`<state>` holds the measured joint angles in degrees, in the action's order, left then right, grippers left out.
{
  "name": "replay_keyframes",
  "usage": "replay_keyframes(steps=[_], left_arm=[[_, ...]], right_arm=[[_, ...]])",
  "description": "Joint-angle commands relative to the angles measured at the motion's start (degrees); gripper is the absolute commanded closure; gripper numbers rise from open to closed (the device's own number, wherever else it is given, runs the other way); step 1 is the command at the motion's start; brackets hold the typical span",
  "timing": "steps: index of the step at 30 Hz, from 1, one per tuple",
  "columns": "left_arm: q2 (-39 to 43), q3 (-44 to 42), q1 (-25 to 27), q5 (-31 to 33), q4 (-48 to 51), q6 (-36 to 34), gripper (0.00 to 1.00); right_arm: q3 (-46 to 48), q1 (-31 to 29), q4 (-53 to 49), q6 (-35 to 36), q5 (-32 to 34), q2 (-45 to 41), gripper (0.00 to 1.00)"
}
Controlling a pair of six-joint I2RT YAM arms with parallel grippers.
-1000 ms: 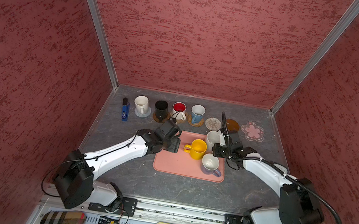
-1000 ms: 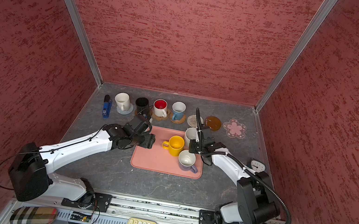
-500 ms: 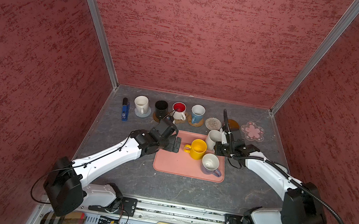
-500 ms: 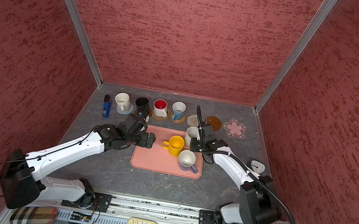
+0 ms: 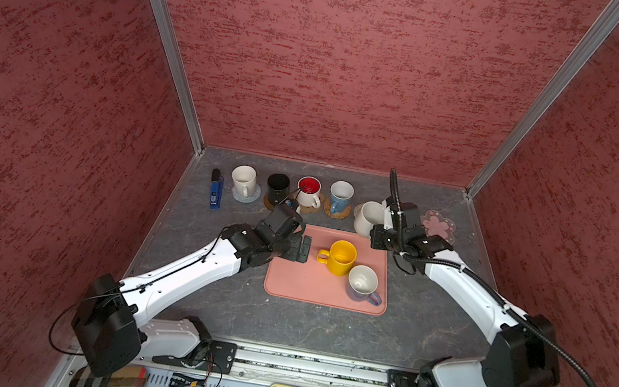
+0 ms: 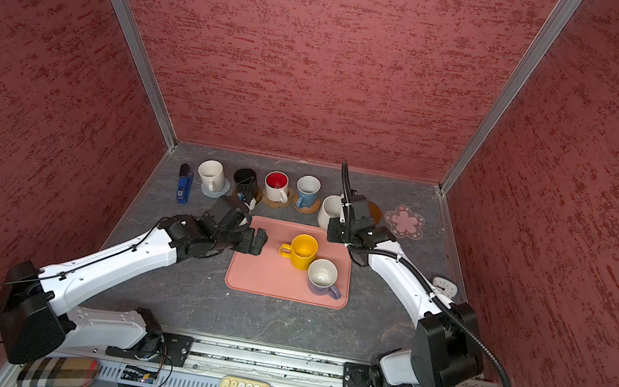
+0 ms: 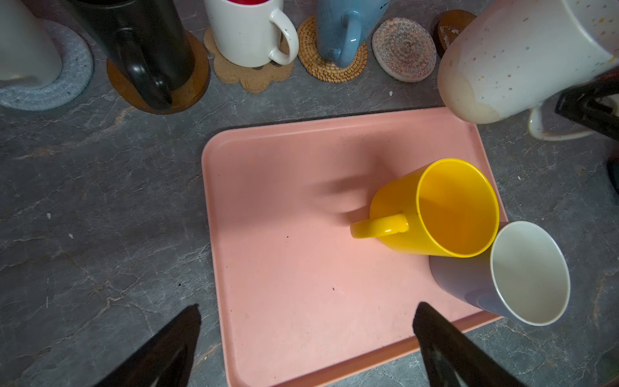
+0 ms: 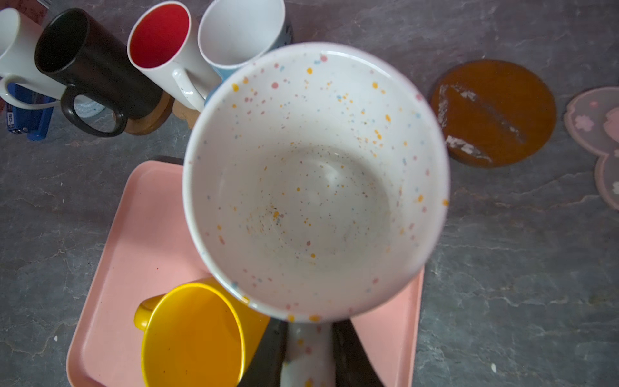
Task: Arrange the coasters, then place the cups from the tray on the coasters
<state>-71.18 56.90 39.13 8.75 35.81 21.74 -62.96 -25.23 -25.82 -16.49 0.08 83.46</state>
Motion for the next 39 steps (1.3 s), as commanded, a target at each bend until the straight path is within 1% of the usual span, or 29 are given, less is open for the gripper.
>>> replay_keyframes(steps=[1,8,16,20,24,30,39], left_arm=[[1.04,-1.33,-1.23,-1.62,-2.50,-1.82,0.00],[-1.03,-1.80,-2.27,-2.50,-5.09,-4.00,0.00],[-6.17,-1.74,-3.01,-3.85,-10.18,-5.46,0.00],[-7.56,-3.03,-2.92,-3.11,-13.66,-5.45,0.00],[-8.12,-4.31,-3.26,-3.91,-16.84,-5.39,0.00],[-9.52,-4.74,-3.24,-4.27,-18.71,-5.04,0.01],[-10.80,-5.01,-3.47,-4.27,-19.41,-5.06,0.01]], right_arm=[[-4.46,0.89,5.95,1.63,1.93,2.37,1.00],[-9.48,3.80,7.23,2.12,0.46,8.34,1.00],[-14.49,6.64,8.41,3.81,-0.47,14.90,1.00],[-16.52,7.23,8.81,4.45,-0.93,17.97,1.00],[-18.98,7.38,8.60,4.89,-1.38,20.99,1.00],[-21.84,7.51,8.37,5.31,-1.66,24.01,1.00],[-23.08,7.57,8.44,5.86,-0.91,25.74,1.00]])
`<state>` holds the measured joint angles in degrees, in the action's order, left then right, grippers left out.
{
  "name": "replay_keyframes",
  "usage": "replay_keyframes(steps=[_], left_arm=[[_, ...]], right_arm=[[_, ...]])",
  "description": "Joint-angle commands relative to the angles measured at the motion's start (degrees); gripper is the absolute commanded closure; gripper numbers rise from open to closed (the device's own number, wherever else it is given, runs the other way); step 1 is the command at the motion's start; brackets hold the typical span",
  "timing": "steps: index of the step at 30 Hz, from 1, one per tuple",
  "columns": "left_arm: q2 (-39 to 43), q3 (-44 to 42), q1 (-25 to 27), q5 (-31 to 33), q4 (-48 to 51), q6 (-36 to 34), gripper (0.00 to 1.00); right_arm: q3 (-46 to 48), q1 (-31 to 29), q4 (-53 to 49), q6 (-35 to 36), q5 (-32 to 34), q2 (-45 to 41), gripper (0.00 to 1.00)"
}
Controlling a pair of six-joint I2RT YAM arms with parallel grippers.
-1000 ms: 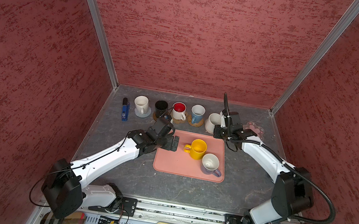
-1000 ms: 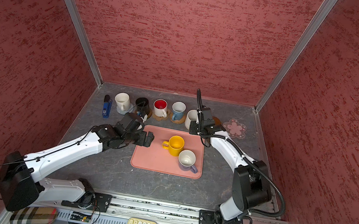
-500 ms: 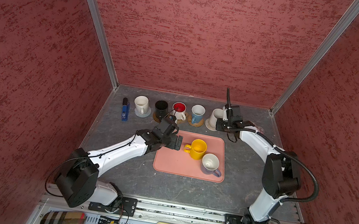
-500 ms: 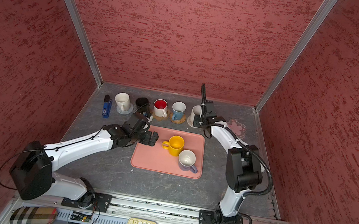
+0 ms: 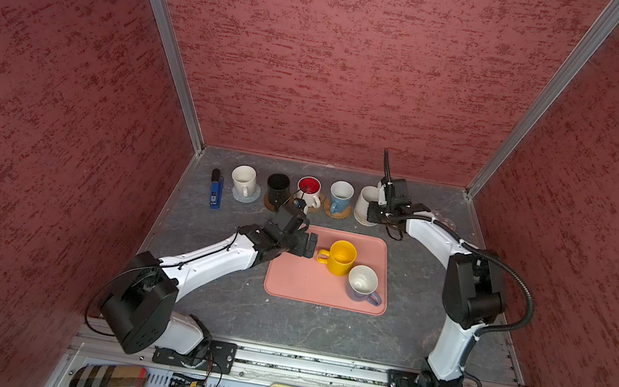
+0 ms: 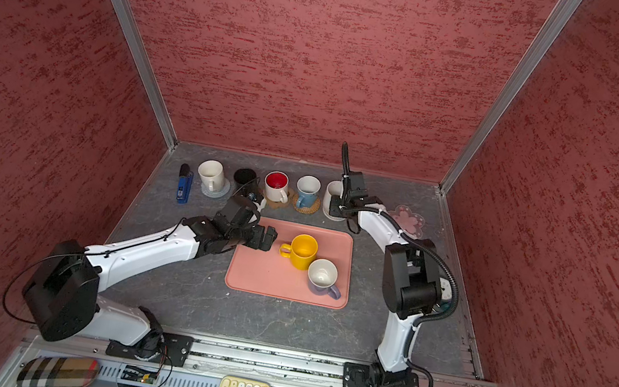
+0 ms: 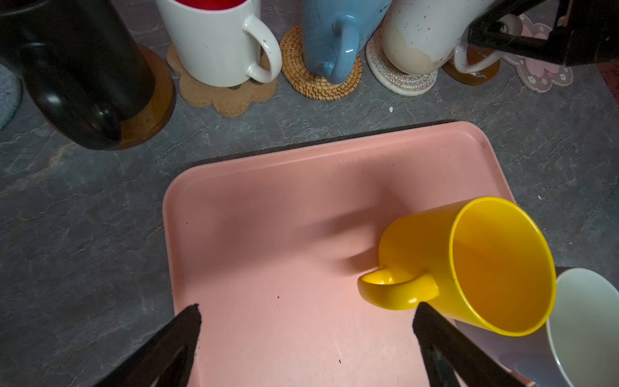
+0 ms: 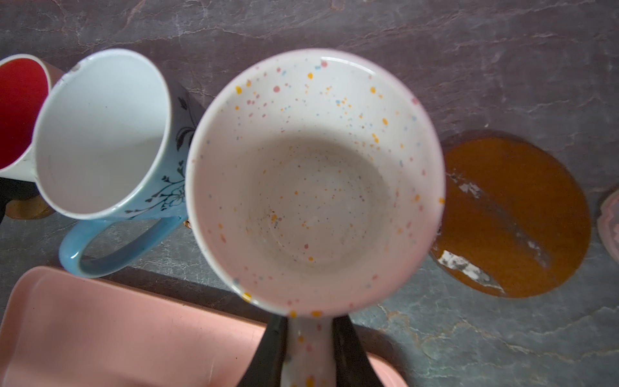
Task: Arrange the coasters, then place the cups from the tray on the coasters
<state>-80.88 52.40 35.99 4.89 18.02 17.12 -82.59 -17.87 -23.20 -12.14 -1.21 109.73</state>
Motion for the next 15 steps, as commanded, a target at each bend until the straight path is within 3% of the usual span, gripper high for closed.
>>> replay_keyframes(steps=[1,15], left_arm=[[-1.41,-0.38,-0.38,-0.40,-1.47,-0.43,0.01],[-2.60,0.07,-0.80,-0.48,-1.16,-0.38,0.01]], right_arm=[[-3.46,0.28,5.83,1.56,0.53,-0.39,1.00],[-3.11,0.58,7.07,2.31,3.93,0.25,1.00]])
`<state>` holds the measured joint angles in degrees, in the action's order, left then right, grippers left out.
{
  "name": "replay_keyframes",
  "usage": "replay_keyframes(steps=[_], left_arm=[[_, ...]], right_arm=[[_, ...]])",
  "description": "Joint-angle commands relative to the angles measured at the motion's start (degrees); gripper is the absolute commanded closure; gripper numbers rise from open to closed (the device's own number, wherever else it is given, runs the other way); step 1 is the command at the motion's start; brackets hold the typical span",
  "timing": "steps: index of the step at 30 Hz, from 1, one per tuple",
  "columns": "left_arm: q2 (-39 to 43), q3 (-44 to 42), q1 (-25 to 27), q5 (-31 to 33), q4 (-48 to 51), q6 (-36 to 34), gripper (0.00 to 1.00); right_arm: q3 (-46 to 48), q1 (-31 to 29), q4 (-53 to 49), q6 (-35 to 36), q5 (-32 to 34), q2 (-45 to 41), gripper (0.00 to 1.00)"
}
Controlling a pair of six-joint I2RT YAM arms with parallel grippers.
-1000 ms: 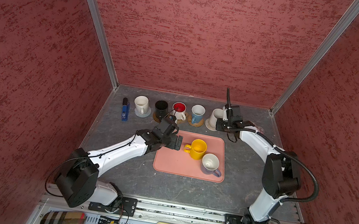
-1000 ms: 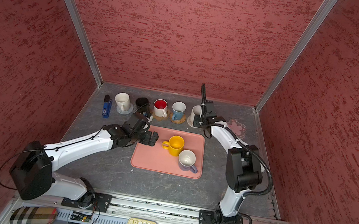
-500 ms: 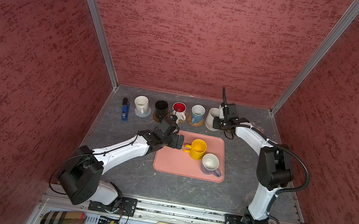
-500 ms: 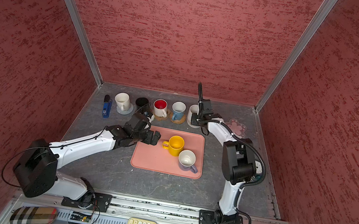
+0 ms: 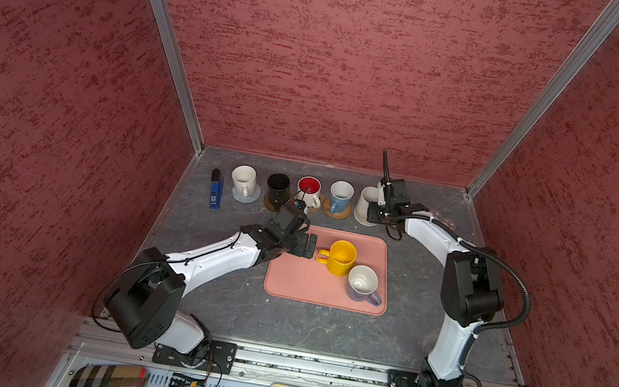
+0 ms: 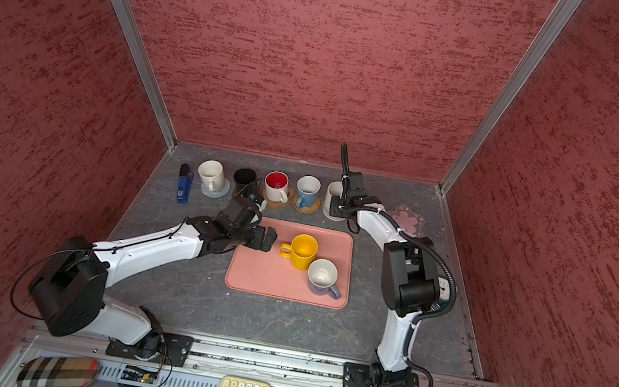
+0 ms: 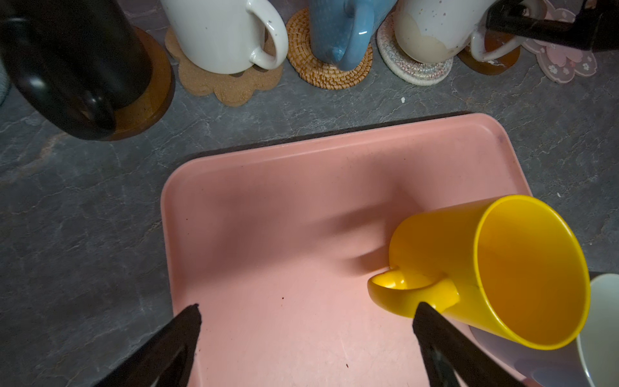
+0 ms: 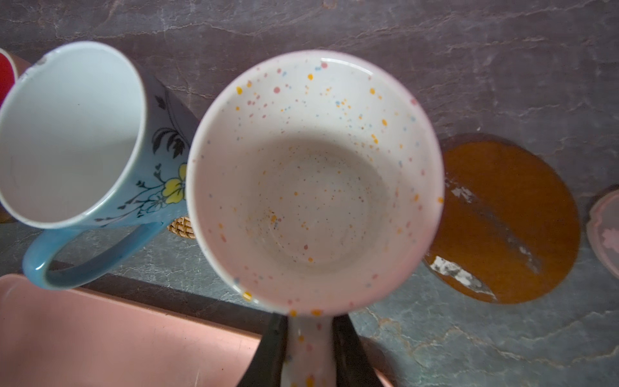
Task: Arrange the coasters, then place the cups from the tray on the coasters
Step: 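Lower the speckled white mug onto the crocheted coaster and open the right gripper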
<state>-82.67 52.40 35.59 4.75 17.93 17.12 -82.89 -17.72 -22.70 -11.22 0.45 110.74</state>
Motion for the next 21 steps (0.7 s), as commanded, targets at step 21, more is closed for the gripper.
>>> replay_keyframes(steps=[21], left_arm=[[-1.26,0.68,-0.58,0.29,0.10,-0.25,0.01]], right_arm=[[0.19,0.62,8.51,1.67,2.44,0.27,0.77]])
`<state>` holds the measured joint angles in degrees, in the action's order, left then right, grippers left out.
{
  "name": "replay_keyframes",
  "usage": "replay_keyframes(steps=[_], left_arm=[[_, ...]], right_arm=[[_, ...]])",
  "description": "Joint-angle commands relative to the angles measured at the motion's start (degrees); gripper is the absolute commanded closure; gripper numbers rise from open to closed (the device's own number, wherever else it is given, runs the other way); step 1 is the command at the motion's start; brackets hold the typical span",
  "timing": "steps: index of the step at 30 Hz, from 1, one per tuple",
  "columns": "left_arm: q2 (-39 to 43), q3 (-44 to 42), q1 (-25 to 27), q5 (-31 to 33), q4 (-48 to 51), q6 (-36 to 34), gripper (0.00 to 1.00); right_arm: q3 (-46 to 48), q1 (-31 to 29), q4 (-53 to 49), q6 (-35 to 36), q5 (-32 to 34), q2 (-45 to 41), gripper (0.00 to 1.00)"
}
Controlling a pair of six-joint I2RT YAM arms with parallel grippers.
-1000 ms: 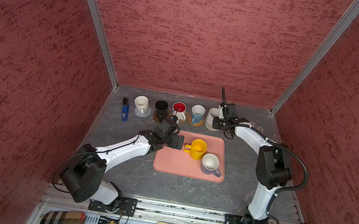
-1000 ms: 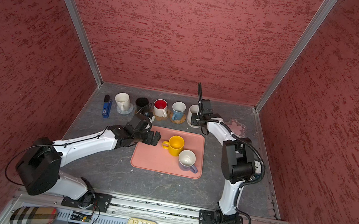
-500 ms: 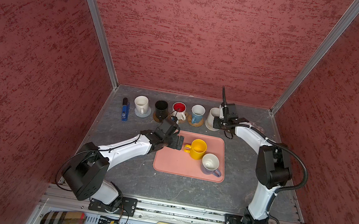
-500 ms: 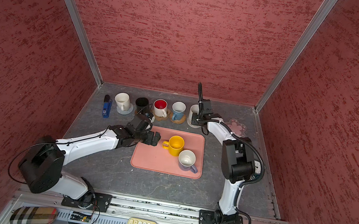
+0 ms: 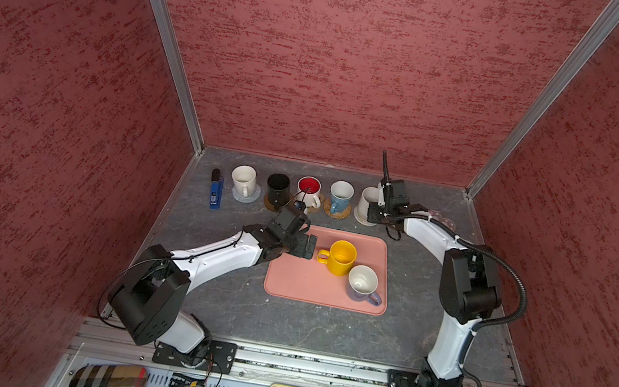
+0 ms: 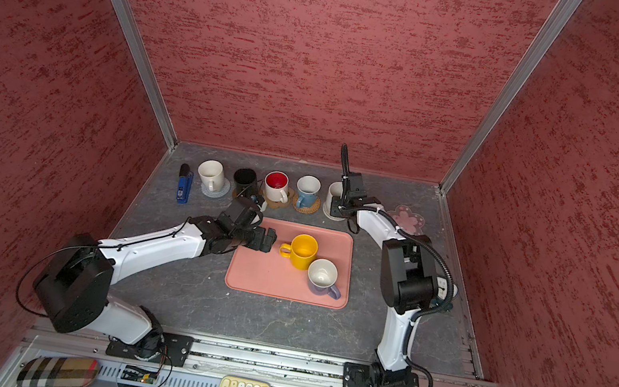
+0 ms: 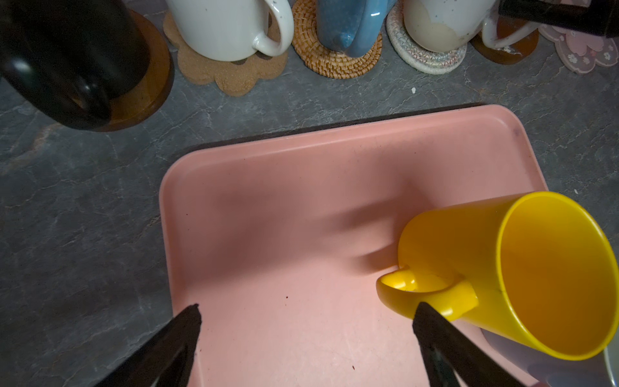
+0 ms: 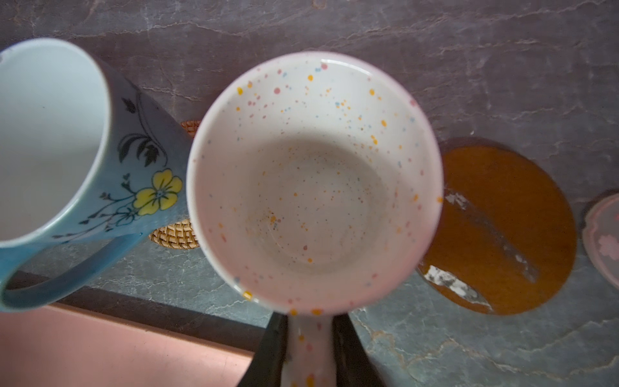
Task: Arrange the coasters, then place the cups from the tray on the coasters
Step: 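Lower the speckled white mug onto the crocheted coaster and open the right gripper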
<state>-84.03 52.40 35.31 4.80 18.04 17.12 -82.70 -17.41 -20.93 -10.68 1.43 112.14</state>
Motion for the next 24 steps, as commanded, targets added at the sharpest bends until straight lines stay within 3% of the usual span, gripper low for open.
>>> replay_keyframes(steps=[1,7,24], left_arm=[[0.16,0.76,-0.33,0.23,0.15,-0.25,0.01],[0.28,1.04,-0.33,0.13,0.32,-0.68,0.01],[3.56,0.56,-0.53,-0.41,2.32,-0.49,0.01]], right_arm=[[0.24,0.29,6.77,1.12,1.47,-1.36,0.71],[2.24,0.32,7.40,0.75,1.34,-3.11,0.55],[6.72,0.32,6.94,-0.31,0.92,-11.16,0.35]])
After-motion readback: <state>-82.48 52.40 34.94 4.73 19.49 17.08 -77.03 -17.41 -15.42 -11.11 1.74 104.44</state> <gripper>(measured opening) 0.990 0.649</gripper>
